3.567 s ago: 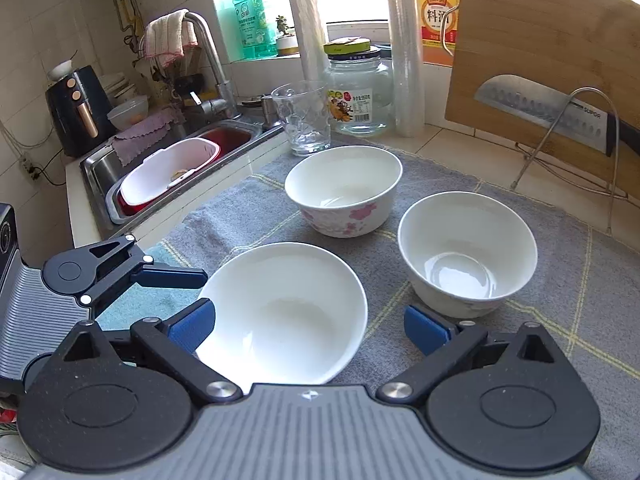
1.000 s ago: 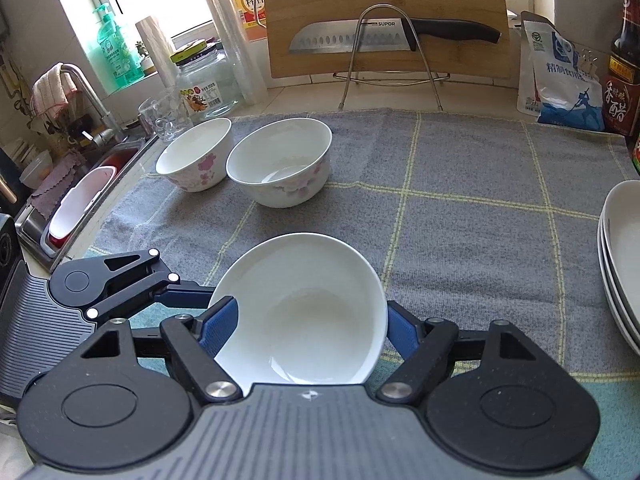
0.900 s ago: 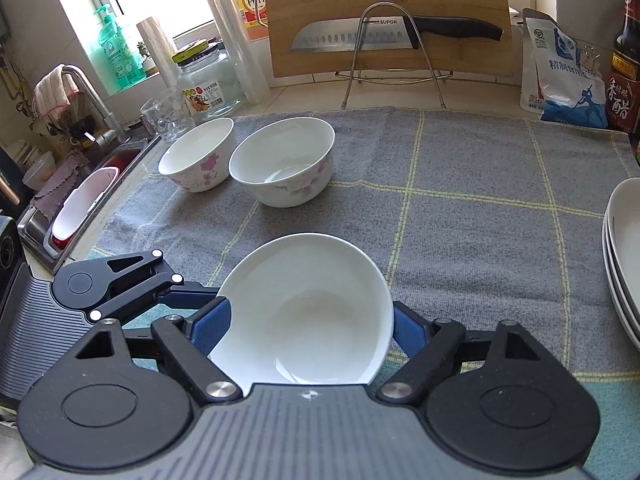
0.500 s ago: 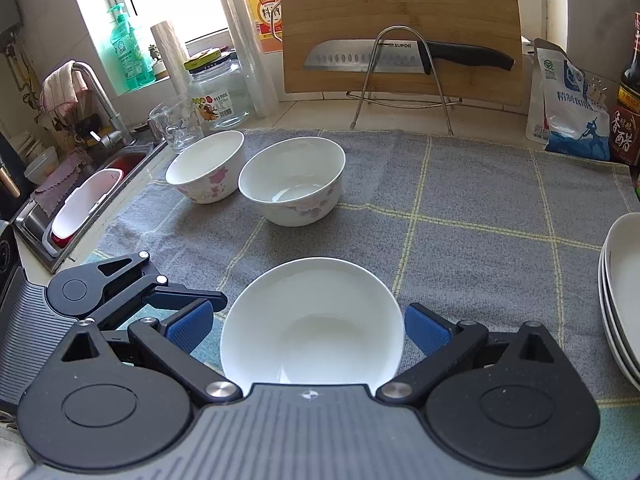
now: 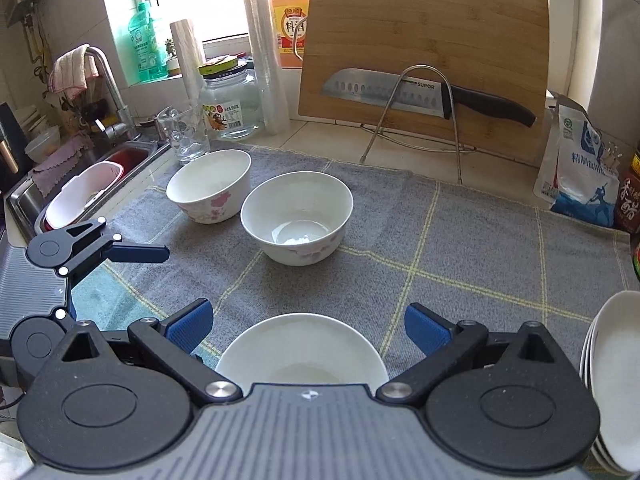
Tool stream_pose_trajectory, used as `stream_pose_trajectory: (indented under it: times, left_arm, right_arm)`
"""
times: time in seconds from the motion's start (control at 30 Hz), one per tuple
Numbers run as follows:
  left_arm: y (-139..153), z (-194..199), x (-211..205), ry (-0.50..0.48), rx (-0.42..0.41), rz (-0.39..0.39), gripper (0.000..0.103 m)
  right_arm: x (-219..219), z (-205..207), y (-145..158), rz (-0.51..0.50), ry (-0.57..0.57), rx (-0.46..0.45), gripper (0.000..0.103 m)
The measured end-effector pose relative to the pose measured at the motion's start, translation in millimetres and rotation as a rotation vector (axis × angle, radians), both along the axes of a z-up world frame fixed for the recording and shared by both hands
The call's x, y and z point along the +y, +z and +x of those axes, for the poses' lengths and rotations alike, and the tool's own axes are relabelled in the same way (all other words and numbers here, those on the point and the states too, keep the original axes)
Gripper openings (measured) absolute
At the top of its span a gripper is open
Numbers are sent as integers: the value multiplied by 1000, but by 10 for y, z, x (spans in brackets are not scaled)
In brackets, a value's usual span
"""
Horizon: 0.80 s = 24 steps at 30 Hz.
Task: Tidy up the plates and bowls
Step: 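Lower the white bowl onto the towel and open the right tool, then move the right tool to a pink-flower bowl and grip its rim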
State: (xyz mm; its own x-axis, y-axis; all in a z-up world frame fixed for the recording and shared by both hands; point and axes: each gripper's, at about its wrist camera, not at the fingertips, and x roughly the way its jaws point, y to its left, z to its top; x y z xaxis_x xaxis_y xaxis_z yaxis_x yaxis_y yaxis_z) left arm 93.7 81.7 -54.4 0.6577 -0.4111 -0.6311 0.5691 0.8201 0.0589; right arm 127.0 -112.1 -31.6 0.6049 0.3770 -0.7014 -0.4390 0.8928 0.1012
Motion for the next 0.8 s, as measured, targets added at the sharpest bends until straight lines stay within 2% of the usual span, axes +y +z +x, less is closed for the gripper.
stream_pose_trajectory:
  times: [0.4,0.53,0.8]
  left_arm:
    - [-158,510,-153,114,-17,16,101]
    - [-221,611,-183,138,4,-2,101]
    - [-287,734,-237,134,20,-14,100]
  right_arm:
    - [157,514,41,-56,107,18,103]
    - [194,702,10,-64,128,34,103]
    - [292,1049,-106,-51,192,96,103]
